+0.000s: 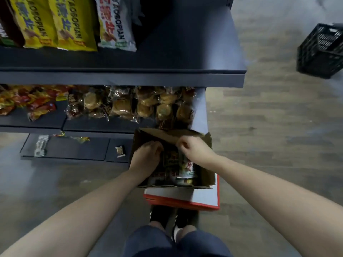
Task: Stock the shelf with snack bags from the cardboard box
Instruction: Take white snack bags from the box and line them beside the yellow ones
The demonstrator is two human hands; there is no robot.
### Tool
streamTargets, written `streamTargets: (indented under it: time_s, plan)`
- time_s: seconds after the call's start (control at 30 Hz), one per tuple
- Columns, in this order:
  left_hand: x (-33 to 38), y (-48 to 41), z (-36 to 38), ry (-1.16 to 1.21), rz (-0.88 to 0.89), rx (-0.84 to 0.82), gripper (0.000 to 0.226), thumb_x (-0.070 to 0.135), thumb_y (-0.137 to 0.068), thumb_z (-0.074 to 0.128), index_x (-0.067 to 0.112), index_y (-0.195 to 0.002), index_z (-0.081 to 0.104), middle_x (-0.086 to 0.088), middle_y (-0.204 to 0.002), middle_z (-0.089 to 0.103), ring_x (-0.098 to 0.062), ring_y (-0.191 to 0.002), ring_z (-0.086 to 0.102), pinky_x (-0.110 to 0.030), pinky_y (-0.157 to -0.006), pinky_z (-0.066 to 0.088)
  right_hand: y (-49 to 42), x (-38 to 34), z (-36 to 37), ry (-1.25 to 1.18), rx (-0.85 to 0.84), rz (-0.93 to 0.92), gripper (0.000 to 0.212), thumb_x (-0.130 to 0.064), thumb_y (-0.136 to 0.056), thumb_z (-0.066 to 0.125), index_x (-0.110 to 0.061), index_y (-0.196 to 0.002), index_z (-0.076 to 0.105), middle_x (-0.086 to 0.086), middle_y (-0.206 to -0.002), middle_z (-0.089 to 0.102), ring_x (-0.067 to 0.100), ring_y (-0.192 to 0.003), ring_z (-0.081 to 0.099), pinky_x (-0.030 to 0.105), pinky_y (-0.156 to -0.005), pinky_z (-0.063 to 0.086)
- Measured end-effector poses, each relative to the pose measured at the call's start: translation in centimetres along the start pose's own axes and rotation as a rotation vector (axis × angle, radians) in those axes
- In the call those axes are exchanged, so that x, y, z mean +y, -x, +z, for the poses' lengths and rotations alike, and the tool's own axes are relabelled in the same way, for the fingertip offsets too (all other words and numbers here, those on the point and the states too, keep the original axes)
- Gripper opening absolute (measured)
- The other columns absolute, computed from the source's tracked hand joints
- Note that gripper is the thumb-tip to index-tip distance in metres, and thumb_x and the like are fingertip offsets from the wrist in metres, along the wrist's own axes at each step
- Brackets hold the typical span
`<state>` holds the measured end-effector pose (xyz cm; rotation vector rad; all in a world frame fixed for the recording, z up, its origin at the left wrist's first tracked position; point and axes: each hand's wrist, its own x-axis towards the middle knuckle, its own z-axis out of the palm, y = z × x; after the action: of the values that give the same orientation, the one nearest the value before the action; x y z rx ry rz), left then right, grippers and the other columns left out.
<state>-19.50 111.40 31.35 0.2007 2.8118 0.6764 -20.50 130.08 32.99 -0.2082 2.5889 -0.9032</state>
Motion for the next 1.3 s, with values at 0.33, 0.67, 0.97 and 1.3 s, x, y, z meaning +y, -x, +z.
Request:
streamTargets:
  time_s: [0.33,0.67,0.97,1.3]
  plan:
    - [-4.1,-5.3,7.8,0.216,-0.349,-0.319,0.019,0.015,-0.092,0.044,0.019,-0.100,0.061,-0.007,-0.103,0.061,-0.026,-0.094,0.058,-0.036,-0.080,0.050,-6.6,6.9,10.1,-0.094,-0.247,0.651,0.036,-0.034,-0.099,0.038,-0.009,-0.120,0.055,0.015,-0.120,0.058,0.033,-0.109,0.055,0.034,-0.085,0.045]
    - [-7.5,-10.6,17.4,0.544,-0.835,-0.333,0.046,0.021,-0.101,0.041,0.001,-0.142,0.034,-0.018,-0.143,0.038,-0.031,-0.128,0.040,-0.035,-0.108,0.035,-11.4,11.0,14.6,-0.254,-0.200,0.859,0.076,-0.050,-0.099,0.036,-0.009,-0.153,0.001,0.019,-0.157,0.012,0.036,-0.143,0.021,0.039,-0.112,0.025]
    - [-8.6,-11.9,21.6,0.835,-0.975,-0.359,0.083,0.040,-0.087,0.063,0.006,-0.149,0.020,-0.016,-0.153,0.025,-0.030,-0.137,0.031,-0.039,-0.112,0.031,-11.6,13.6,17.3,-0.366,-0.170,0.874,0.110,-0.039,-0.088,0.064,-0.003,-0.147,-0.021,0.019,-0.156,0.018,0.036,-0.139,0.029,0.038,-0.106,0.035]
    - [-7.6,-11.7,20.8,0.577,-0.875,-0.303,0.056,0.031,-0.097,0.049,0.001,-0.142,0.036,-0.020,-0.147,0.034,-0.034,-0.135,0.033,-0.036,-0.110,0.030,-10.4,13.5,16.8,-0.274,-0.030,0.802,0.070,-0.033,-0.094,0.054,-0.004,-0.147,0.020,0.015,-0.138,0.048,0.032,-0.123,0.050,0.031,-0.085,0.040]
